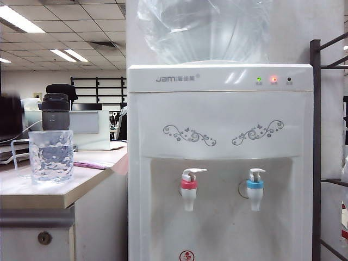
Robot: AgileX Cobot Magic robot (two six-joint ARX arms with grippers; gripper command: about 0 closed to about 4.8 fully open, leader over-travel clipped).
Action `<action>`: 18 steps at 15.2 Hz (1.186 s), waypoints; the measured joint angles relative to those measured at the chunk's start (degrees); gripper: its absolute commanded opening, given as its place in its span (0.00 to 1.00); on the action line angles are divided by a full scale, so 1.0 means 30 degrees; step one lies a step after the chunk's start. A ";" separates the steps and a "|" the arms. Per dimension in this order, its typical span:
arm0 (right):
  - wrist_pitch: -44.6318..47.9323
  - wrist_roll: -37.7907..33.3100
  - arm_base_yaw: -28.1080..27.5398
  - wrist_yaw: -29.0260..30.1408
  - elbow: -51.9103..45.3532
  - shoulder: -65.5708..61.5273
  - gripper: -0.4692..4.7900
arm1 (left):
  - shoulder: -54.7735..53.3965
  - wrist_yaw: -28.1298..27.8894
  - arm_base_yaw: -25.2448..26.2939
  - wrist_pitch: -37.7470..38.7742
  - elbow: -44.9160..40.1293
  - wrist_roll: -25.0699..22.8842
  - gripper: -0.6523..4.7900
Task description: Pick up the plastic mug from the left desk, go to the hot water outlet of the water dispenser, press the vertical switch to get some water, then put the mug back on the desk.
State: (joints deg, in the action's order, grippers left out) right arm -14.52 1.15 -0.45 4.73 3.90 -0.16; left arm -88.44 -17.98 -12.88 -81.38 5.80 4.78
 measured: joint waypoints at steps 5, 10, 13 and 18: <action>0.0000 0.0000 0.0000 0.0000 0.0000 0.0000 0.08 | 1.0484 0.2142 0.0007 0.0809 -0.0095 0.0000 0.97; 0.0000 0.0000 0.0000 0.0000 0.0000 0.0000 0.08 | 1.5737 0.2550 0.0117 0.8910 -0.0087 0.0000 0.97; 0.0000 0.0000 0.0000 0.0000 0.0000 0.0000 0.08 | 1.9402 0.3497 0.1865 1.5446 -0.0102 0.0000 0.97; 0.0007 0.0000 0.0000 0.0000 0.0000 0.0000 0.08 | 2.5777 0.3752 0.4677 2.2185 -0.0262 -0.0007 0.97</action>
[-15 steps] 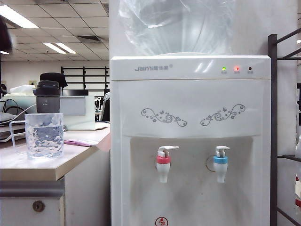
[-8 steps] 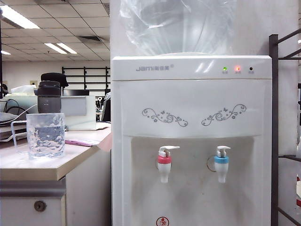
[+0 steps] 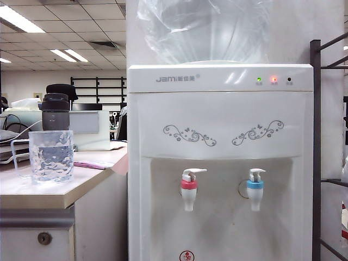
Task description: Pick up the plastic mug from the left desk, go to the hot water outlet of the water dispenser, press the vertical switch to get some water, then put the mug back on the desk.
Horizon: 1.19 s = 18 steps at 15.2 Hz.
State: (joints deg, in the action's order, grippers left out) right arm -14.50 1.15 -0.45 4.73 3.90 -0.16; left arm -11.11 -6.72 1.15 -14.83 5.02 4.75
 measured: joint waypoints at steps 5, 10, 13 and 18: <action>0.0000 0.0007 0.0000 0.0007 0.0000 0.0007 0.08 | 0.3650 0.0058 0.0117 0.5034 -0.1515 0.0015 0.97; -0.0007 0.0000 -0.0007 0.0000 0.0000 0.0007 0.08 | 0.3636 0.0066 0.2011 0.5472 -0.1515 0.0007 0.97; -0.0007 0.0000 0.0000 0.0000 0.0000 0.0007 0.08 | 0.3636 0.3934 0.2004 0.5945 -0.1515 -0.1880 0.78; -0.0007 0.0000 0.0000 0.0000 0.0000 0.0007 0.08 | 0.3636 0.2535 0.2018 0.5887 -0.1515 -0.2076 0.11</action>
